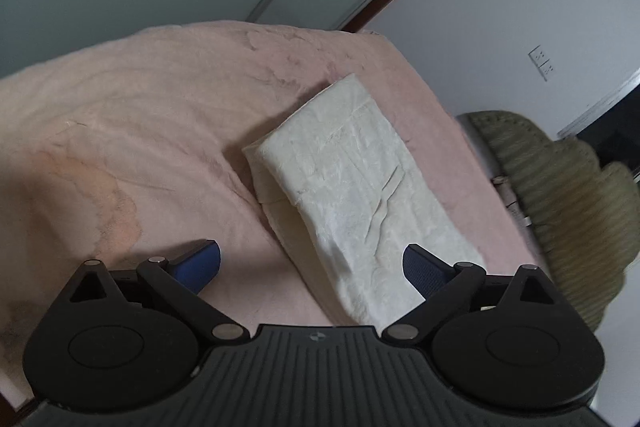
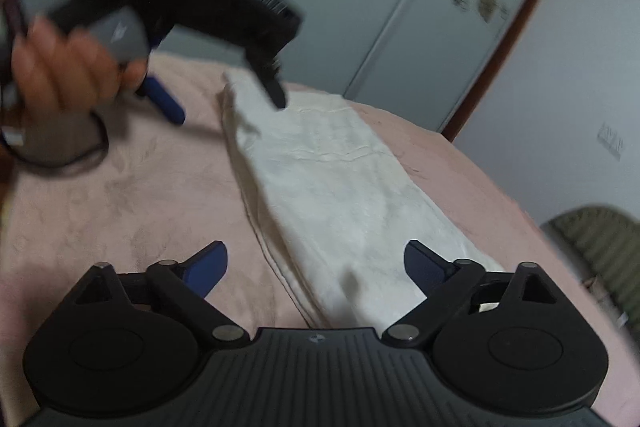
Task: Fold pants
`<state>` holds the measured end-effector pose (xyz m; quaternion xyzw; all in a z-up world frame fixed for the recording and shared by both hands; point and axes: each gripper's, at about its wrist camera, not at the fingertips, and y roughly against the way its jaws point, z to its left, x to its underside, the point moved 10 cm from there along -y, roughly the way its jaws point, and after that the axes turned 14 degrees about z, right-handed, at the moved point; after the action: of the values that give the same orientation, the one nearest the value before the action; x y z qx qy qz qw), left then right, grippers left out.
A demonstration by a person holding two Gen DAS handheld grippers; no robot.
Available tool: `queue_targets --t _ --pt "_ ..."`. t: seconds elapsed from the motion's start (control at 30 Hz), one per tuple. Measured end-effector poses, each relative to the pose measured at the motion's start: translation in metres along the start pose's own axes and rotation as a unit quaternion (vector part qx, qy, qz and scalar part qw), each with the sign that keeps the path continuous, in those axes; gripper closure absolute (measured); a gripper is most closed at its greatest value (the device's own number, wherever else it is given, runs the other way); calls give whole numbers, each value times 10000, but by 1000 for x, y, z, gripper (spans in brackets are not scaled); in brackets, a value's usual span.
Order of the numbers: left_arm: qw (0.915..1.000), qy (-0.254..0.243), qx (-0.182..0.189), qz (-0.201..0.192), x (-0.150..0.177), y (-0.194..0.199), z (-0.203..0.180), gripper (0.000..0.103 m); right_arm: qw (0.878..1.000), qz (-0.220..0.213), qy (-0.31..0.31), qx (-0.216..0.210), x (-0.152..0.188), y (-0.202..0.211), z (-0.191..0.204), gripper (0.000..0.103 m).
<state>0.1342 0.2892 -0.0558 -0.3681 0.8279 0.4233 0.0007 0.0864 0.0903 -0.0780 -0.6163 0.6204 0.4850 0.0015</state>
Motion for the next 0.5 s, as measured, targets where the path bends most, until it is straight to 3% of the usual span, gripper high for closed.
queue_targets --t 0.07,0.13,0.27,0.33,0.43,0.5 --pt "9998 55 182 113 -2 -3 -3 5 9987 -30 387 318 -6 -8 9 20" --pt "9987 151 410 246 -3 -8 -5 5 9963 -70 688 502 -14 -14 16 36" --pt "9946 404 871 405 -6 -22 -10 5 9923 -14 1071 629 -27 -35 30 77" --pt "9934 498 964 383 -8 -29 -12 4 9928 -66 1038 590 -33 -41 29 79" --pt "9933 505 980 354 -15 -41 -19 4 9998 -183 -48 -110 -43 -35 2 82" --pt "9923 524 1077 324 -21 -45 -24 4 9906 -294 -1061 -812 -47 -27 -28 82"
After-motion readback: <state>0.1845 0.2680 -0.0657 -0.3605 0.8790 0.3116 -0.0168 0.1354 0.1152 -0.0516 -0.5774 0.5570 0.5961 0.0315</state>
